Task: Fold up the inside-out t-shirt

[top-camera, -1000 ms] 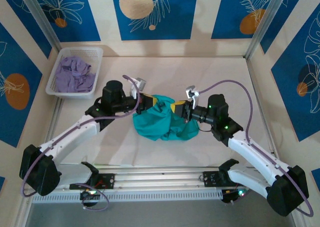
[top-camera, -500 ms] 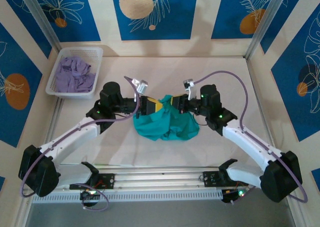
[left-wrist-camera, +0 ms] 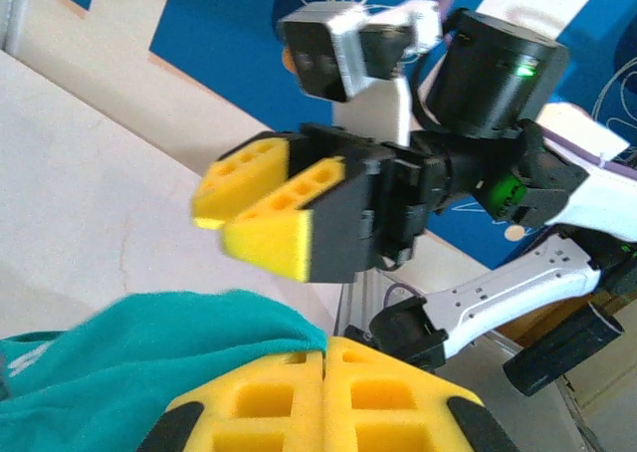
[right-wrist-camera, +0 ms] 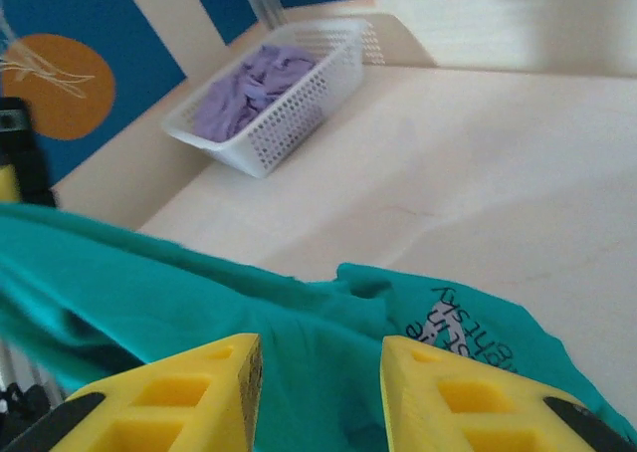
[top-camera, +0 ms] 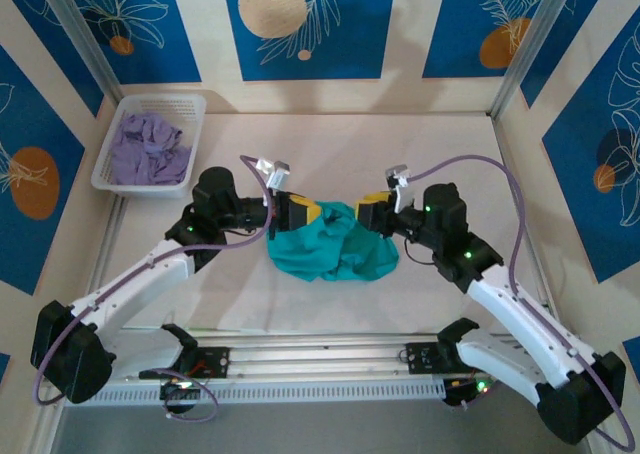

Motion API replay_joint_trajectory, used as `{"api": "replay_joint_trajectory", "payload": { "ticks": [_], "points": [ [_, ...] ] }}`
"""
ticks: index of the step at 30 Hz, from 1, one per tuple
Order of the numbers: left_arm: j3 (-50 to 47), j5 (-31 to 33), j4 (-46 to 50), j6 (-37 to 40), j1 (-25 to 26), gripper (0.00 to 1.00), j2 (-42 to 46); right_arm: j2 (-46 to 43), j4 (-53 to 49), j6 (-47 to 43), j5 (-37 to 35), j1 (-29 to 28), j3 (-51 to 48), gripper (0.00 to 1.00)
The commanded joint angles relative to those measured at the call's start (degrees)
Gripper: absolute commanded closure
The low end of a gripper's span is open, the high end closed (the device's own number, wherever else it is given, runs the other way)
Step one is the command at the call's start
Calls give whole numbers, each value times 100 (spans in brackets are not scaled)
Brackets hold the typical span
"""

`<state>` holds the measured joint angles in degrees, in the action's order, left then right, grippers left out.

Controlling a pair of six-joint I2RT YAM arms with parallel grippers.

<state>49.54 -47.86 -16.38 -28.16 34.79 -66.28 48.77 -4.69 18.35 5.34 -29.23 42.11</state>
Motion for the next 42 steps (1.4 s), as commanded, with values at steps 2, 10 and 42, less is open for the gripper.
{"api": "replay_joint_trajectory", "payload": {
  "ticks": [2, 10, 42],
  "points": [
    [-17, 110, 40, 169, 15, 100, 45, 11, 467, -56, 846, -27, -291, 63],
    [12, 162, 83, 162, 11, 100, 32, 105, 619, -405, 737, -480, -157, 66],
    [20, 147, 33, 147, 19, 100, -147, 641, -60, -949, -872, -1120, 258, 69]
  ]
}}
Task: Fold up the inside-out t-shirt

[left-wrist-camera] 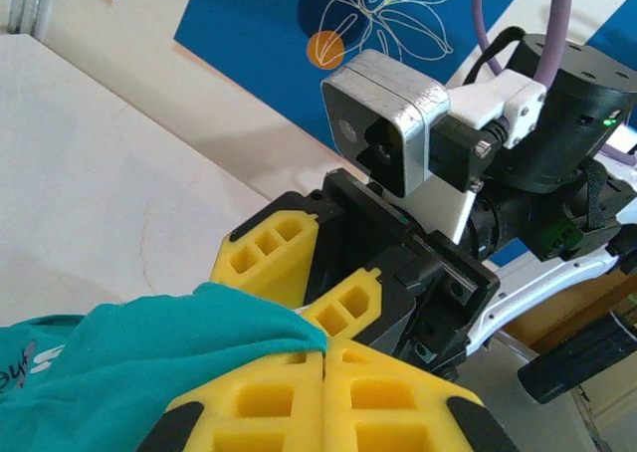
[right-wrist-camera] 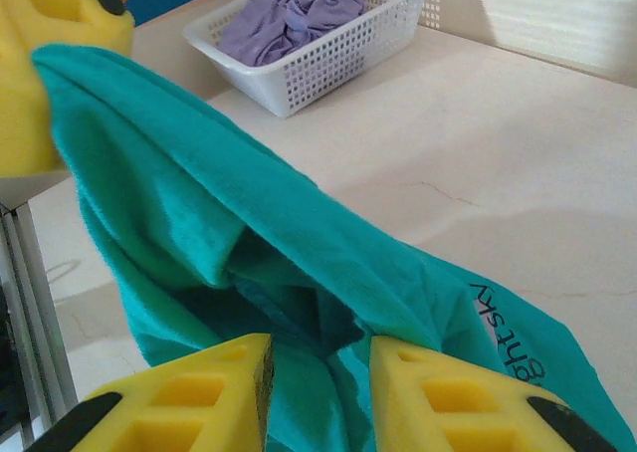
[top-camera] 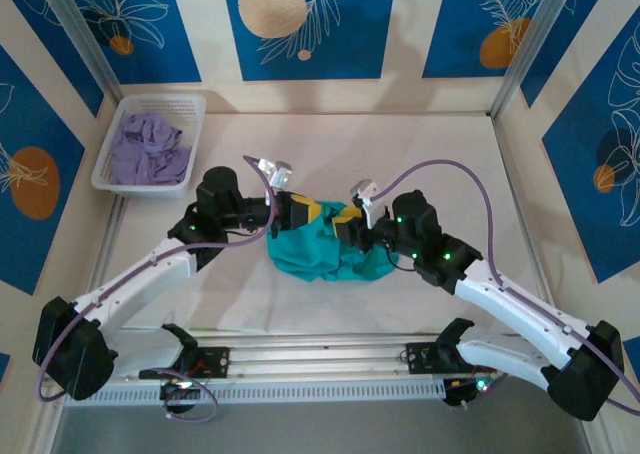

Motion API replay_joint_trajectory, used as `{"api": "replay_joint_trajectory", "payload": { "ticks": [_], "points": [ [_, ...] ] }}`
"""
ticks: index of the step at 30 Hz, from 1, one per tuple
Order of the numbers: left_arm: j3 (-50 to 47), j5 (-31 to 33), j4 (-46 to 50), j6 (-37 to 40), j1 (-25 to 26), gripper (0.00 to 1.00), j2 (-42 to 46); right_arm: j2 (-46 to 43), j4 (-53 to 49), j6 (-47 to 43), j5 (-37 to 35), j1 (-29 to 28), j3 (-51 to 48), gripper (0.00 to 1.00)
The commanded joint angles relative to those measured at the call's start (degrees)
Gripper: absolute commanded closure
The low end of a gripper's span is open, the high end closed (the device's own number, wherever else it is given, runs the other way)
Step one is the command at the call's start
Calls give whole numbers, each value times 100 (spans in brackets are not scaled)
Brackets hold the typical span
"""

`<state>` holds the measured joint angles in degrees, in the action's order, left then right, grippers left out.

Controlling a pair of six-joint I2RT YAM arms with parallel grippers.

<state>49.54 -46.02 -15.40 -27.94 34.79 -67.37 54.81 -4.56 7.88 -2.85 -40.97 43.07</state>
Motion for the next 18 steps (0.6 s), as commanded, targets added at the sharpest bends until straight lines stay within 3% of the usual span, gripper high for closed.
{"api": "replay_joint_trajectory", "payload": {
  "ticks": [1, 9, 18],
  "points": [
    [20, -31, -73, 127, 18, 100, -39, 71, -62, 100, -24, 72, 160, 69],
    [-5, -44, -82, 105, 15, 100, -48, 368, 74, 192, 146, 124, 173, 71],
    [-95, 69, -26, 161, 11, 100, -26, 248, 347, 387, 475, 226, 129, 97]
  ]
}}
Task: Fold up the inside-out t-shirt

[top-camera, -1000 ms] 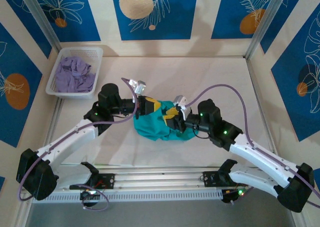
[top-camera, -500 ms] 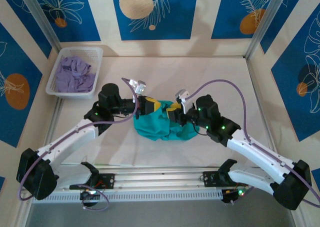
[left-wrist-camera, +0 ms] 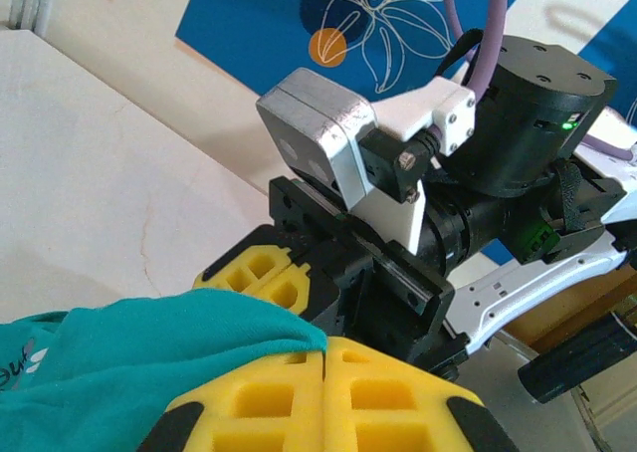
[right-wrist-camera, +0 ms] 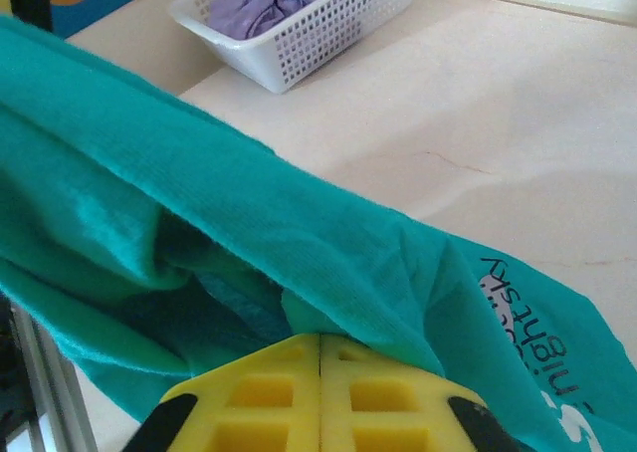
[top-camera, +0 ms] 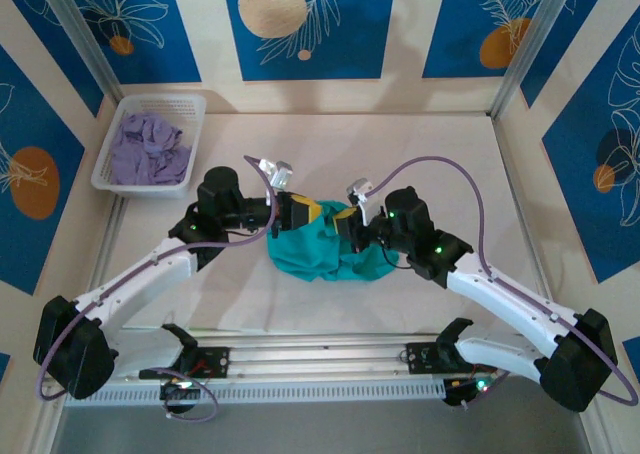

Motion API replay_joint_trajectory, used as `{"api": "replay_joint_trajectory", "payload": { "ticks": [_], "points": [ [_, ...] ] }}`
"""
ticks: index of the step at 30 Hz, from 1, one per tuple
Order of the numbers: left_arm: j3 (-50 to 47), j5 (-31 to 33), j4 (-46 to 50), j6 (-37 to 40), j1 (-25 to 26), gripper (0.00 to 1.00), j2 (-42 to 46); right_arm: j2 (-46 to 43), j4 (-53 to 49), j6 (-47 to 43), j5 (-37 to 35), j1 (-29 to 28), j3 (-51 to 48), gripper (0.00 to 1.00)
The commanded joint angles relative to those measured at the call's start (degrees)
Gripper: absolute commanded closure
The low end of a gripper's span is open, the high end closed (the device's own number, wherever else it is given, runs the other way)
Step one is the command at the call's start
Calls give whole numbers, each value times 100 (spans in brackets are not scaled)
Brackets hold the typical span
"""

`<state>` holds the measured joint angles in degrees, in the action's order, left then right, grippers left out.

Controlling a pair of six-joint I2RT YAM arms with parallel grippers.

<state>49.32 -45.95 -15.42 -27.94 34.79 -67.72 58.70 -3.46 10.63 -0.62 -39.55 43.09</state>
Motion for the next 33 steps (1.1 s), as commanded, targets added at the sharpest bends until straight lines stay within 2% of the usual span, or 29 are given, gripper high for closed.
{"api": "replay_joint_trajectory", "payload": {
  "ticks": [1, 12, 15, 17, 20, 22, 24, 27, 33],
  "points": [
    [-72, 112, 22, 182, 7, 100, 24, -214, 271, 147, 347, 136, 96, 98],
    [-135, 305, 180, 193, -128, 100, 185, -1451, 284, 605, 1259, 1111, -221, 100],
    [-159, 337, 130, 151, -147, 100, 189, -1549, 217, 627, 1403, 1238, -244, 100],
    [-168, 337, 80, 116, -157, 100, 168, -1419, 176, 601, 1547, 1185, -217, 99],
    [-177, 324, -3, 54, -171, 100, 120, -1125, 93, 426, 1502, 914, -147, 86],
    [-177, 309, -38, 8, -177, 100, 97, -917, -14, 177, 1242, 586, -48, 76],
    [-162, 289, -56, -22, -179, 100, 75, -699, -154, -46, 922, 275, 76, 71],
    [-164, 288, -75, -44, -183, 100, 77, -353, -352, -235, 515, 0, 280, 68],
    [-186, 271, -97, -48, -195, 100, 94, 64, -361, -228, 137, -87, 526, 66]
  ]
}}
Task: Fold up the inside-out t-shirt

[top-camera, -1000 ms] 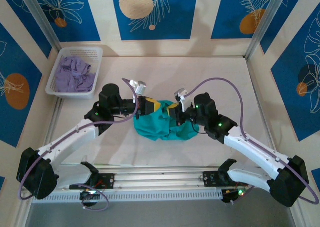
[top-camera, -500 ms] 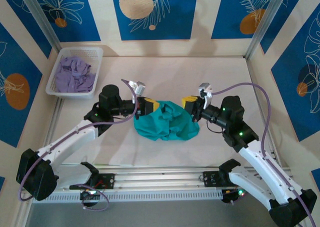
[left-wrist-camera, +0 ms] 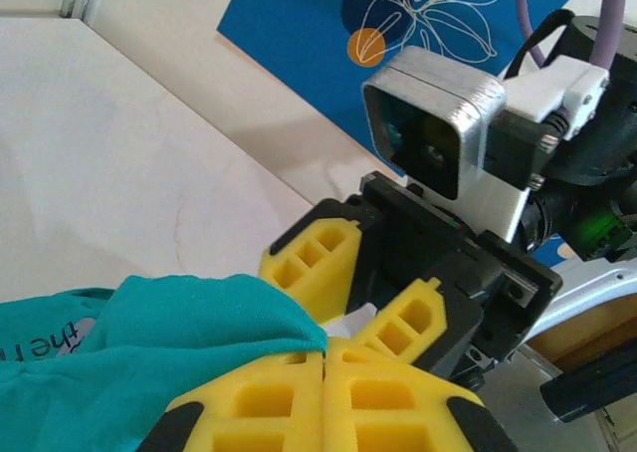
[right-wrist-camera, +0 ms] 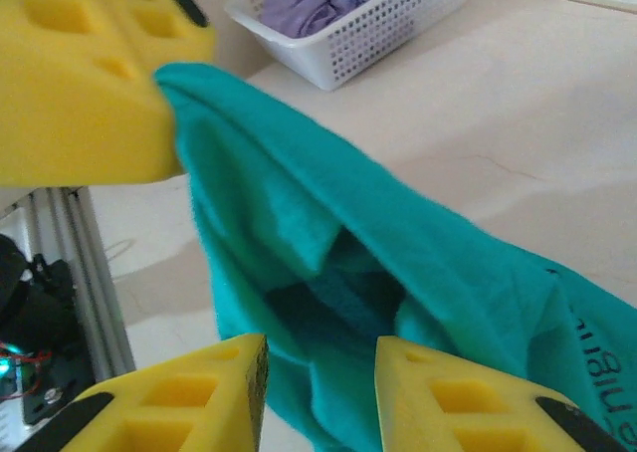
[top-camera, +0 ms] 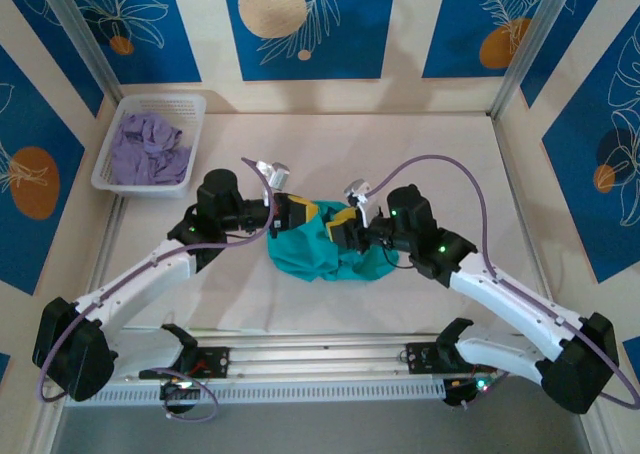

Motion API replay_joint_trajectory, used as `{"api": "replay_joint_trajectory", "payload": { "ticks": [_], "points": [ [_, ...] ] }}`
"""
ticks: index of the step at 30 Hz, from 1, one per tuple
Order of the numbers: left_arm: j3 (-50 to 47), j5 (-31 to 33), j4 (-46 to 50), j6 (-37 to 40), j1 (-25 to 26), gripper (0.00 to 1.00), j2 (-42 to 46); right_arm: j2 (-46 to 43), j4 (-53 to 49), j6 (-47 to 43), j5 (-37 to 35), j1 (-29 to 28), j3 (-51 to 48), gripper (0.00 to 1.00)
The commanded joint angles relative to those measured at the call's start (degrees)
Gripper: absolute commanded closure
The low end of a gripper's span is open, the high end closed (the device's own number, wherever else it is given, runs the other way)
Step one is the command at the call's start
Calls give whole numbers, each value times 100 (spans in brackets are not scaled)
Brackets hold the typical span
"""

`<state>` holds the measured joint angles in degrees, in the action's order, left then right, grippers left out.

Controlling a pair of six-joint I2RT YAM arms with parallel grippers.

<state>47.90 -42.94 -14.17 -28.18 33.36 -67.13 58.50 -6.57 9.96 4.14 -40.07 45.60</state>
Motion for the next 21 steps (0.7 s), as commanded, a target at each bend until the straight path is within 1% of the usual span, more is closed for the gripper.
{"api": "replay_joint_trajectory", "payload": {
  "ticks": [1, 9, 16, 19, 21],
  "points": [
    [-44, -30, -217, -28, -51, 100, 34, 159, -49, -154, -369, -31, 319, 66],
    [-61, -52, -206, -29, -71, 100, 89, 707, -278, -239, -747, -53, 649, 67],
    [-44, -48, -217, -35, -78, 100, 73, 1081, -306, -351, -843, -105, 826, 68],
    [-28, -48, -213, -36, -79, 100, 69, 1269, -358, -426, -914, -167, 929, 72],
    [-26, -29, -192, -25, -86, 100, 84, 1321, -388, -442, -896, -189, 968, 80]
  ]
}}
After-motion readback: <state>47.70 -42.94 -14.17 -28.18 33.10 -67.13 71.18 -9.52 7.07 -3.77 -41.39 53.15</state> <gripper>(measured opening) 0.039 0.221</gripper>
